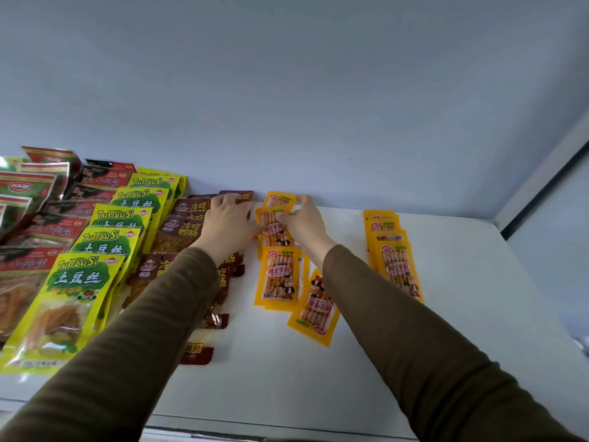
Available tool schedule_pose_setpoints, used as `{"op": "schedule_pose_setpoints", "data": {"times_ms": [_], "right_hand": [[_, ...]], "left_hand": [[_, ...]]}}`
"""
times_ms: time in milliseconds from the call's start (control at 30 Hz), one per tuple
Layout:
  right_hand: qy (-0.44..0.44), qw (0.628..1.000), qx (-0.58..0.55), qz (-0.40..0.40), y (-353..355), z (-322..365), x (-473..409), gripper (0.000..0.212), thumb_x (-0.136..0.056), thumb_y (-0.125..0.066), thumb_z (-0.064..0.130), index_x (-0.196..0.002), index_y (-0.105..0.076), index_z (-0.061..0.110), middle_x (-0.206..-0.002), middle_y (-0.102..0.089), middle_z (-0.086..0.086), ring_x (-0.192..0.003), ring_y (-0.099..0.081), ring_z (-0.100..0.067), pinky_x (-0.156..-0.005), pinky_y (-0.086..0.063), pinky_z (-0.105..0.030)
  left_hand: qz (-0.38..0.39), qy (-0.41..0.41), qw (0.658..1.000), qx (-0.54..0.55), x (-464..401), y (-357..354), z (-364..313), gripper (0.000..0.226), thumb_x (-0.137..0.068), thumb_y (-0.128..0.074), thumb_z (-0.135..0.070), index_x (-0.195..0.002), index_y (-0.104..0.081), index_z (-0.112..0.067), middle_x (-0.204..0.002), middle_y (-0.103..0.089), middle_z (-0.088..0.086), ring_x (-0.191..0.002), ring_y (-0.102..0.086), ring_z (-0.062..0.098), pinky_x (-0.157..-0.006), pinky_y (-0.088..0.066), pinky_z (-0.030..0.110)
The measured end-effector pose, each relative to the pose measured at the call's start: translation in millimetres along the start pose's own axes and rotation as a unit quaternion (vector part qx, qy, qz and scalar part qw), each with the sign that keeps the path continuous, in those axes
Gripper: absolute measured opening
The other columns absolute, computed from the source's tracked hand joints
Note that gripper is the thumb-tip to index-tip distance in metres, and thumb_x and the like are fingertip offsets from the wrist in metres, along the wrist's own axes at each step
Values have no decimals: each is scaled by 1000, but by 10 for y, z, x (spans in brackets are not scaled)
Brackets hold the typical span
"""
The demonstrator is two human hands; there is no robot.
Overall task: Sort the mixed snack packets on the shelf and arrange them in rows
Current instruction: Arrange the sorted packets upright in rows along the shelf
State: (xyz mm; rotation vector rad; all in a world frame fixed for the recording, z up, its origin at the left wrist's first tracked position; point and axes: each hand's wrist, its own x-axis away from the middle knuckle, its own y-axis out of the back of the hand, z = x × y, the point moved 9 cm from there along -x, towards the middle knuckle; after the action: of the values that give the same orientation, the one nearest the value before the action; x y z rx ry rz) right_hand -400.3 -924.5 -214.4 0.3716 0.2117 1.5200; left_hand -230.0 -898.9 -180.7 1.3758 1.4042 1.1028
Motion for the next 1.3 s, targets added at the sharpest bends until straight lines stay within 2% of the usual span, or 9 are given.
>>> {"op": "schedule_pose_setpoints", "data": {"times_ms": [100, 200, 367, 600, 767, 933, 1067, 1200, 1300], "right_hand": [[55, 997, 60, -12, -18, 139, 28, 48, -96, -66, 32, -137, -48, 18, -119, -68, -4, -110, -66, -27, -95, -53, -43], [106, 976, 190, -17, -4, 228, 80, 63, -99, -59, 40, -153, -36, 15, -134, -61, -7, -124, -58, -27, -100, -48, -39], [85, 962, 255, 56, -37, 126, 165, 59, -98, -61, 42, -147, -42, 16, -125, -63, -8, -114, -61, -28, -83, -48, -35], [39, 982, 179, 48, -15, 95, 154, 46, -100, -51, 22, -145, -44, 12, -99, -71, -9, -81, -72, -28, -83, -59, -47], [-18, 983, 171, 65, -60, 70, 32, 39, -95, -47, 14, -134, -52, 8, -80, -75, -13, -63, -73, -26, -81, -61, -42], [-34, 984, 149, 86, -141, 103, 12, 29, -97, -52, 17, -121, -64, 6, -84, -75, -14, -69, -74, -28, -79, -63, -44], [-16, 985, 152, 85, -130, 127, 12, 39, -98, -51, 19, -137, -55, 17, -90, -70, -6, -64, -68, -22, -67, -60, -35], [-24, 984, 153, 85, -111, 40, 56, 58, -97, -50, 19, -153, -39, 23, -83, -67, -2, -48, -64, -17, -59, -54, -29], [-31, 988, 125, 83, -106, 1, 68, 57, -96, -52, 16, -152, -40, 22, -100, -69, -8, -51, -63, -17, -60, -58, -32]], "left_hand": [[22, -15, 1000, 1, 40, -116, -18, 62, -98, -54, -58, -153, -45, -30, -167, -23, 13, -155, -10, 39, -121, -19, 57], [8, -21, 1000, -2, 70, -143, -37, 63, -100, -52, -56, -156, -41, -28, -168, -21, 13, -156, -8, 37, -123, -17, 57], [5, -28, 1000, 12, 89, -136, -69, 60, -100, -50, -58, -151, -46, -26, -169, -20, 12, -156, -7, 37, -123, -17, 57], [30, -36, 999, -2, 115, -160, -114, 56, -104, -50, -48, -153, -43, -21, -170, -17, 12, -157, -4, 36, -123, -15, 59], [52, -29, 998, -7, 107, -175, -130, 58, -104, -54, -41, -155, -39, -18, -171, -11, 12, -158, -1, 36, -124, -12, 58], [77, -19, 997, -24, 102, -231, -134, 64, -106, -45, -48, -160, -29, -17, -172, -3, 12, -158, 5, 36, -125, -5, 56], [61, -15, 998, -5, 109, -237, -131, 77, -103, -48, -51, -163, -16, -15, -172, -5, 13, -158, 3, 35, -126, -6, 55], [46, -8, 999, 15, 92, -202, -101, 70, -100, -55, -53, -154, -36, -12, -170, -12, 15, -157, -3, 38, -125, -11, 56], [42, -12, 999, 7, 90, -203, -110, 65, -101, -54, -51, -151, -40, -13, -169, -14, 15, -156, -4, 39, -124, -12, 57]]}}
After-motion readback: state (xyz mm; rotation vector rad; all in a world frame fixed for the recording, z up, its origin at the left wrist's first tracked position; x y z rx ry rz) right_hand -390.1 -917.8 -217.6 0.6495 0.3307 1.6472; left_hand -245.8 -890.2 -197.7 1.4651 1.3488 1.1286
